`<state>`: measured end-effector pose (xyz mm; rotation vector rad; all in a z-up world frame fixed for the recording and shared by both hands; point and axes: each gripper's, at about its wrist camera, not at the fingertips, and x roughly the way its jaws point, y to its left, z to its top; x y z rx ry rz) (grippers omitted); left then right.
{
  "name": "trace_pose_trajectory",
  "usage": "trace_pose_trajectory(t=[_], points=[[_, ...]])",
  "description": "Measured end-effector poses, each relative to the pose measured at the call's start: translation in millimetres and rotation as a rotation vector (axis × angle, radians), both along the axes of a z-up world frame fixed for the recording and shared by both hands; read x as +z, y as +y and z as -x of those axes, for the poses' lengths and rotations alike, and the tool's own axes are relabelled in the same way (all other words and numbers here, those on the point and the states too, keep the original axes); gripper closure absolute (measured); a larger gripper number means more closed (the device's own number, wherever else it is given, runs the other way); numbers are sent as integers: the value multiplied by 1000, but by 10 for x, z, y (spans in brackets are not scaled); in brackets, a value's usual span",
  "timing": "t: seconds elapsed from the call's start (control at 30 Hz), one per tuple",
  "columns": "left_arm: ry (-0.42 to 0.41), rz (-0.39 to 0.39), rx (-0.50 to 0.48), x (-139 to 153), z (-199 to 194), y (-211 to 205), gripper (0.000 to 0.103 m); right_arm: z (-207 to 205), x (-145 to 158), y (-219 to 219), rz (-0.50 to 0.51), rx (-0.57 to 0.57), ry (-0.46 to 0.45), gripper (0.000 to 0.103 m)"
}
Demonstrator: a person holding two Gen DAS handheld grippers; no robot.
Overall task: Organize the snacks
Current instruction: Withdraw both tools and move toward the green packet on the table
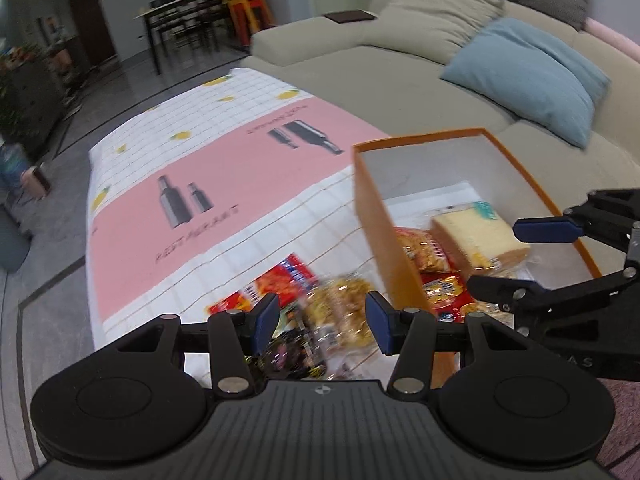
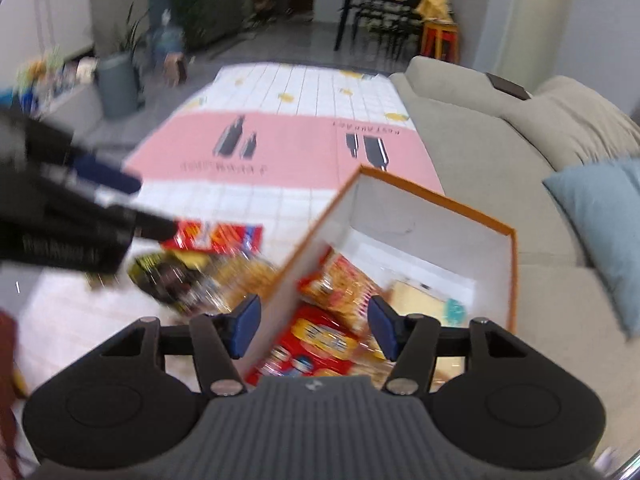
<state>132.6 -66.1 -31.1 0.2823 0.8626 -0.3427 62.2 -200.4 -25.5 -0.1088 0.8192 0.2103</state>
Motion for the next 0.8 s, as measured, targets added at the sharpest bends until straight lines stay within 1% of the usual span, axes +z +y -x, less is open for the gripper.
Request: trace_pose_trajectory(t=[0.17,0.27,0.4,0.5,0.57,0.67,0.8], points=[[-16,60,47,-50,150,375,44,126,21,262,-127,-58,-42,45],[-5,62,77,-160,247,585,44,218,-26,443,-169,-67,-61,45],[17,37,95,-338,358,809,44,345,-175,696,-178,-37,-72,45],[47,56,126,-462,406,953,44,414,-300,870,-182,1,-63,45],[63,68,142,-543,430,1034,44,438,-385,991,-159,19,-63,45],[87,65,173,-672,411,1113,44,458,-484,1117,-136,53,-59,45],[95,61,215,-794,376,1185,44,433,-602,1237,-114,82,-46,45]])
